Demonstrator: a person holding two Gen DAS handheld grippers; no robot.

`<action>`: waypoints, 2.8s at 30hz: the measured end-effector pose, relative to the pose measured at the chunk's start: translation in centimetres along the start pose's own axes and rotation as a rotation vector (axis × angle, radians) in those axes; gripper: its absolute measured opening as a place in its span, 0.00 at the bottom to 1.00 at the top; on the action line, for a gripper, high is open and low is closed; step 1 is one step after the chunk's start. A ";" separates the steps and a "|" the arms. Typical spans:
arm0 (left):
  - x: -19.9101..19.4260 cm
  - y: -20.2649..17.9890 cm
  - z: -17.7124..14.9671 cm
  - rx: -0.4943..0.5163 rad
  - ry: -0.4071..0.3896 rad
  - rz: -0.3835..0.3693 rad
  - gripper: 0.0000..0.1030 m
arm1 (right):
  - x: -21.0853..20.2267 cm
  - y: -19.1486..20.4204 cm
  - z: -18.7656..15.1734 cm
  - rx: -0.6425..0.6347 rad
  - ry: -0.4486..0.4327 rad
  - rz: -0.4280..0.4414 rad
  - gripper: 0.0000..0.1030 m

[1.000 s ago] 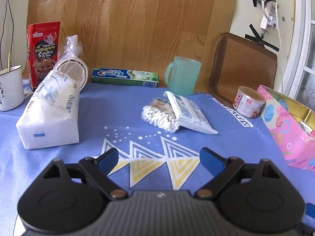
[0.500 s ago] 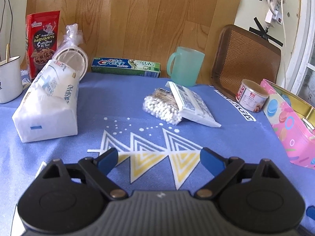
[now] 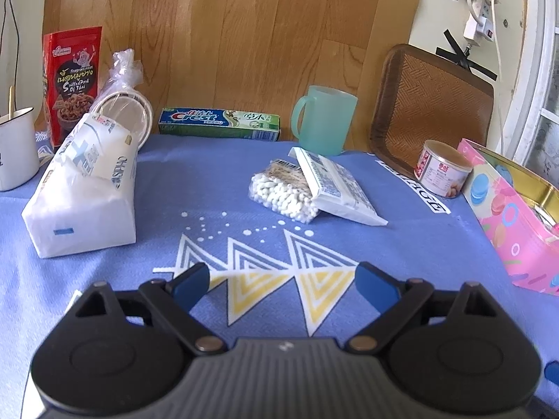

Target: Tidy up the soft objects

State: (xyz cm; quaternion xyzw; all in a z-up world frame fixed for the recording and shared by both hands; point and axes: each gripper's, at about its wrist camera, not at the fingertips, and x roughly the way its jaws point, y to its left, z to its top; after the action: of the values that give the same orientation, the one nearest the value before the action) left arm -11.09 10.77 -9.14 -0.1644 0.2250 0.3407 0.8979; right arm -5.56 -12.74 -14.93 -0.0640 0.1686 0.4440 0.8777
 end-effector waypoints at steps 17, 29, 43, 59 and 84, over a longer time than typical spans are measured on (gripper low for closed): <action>-0.2 -0.2 -0.2 0.017 -0.008 0.000 0.91 | -0.2 0.0 -0.1 0.000 0.005 -0.005 0.58; -0.2 -0.7 -0.4 0.059 0.011 -0.004 0.91 | -0.3 0.0 -0.2 0.001 -0.006 0.003 0.58; -0.2 -0.5 -0.4 0.048 0.008 -0.009 0.93 | -0.3 0.2 -0.5 0.001 -0.019 0.004 0.59; -0.8 -1.4 -0.7 0.075 0.045 -0.064 0.93 | -0.4 0.0 -0.4 -0.011 -0.018 0.029 0.60; -2.6 -5.2 -1.8 -0.068 0.265 -0.368 0.73 | 3.1 0.7 3.4 -0.178 0.103 0.287 0.15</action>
State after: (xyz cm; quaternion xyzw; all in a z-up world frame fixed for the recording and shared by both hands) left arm -9.85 4.83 -8.58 -0.2760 0.2955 0.1540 0.9015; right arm -3.63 -9.05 -12.79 -0.1396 0.1807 0.5739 0.7865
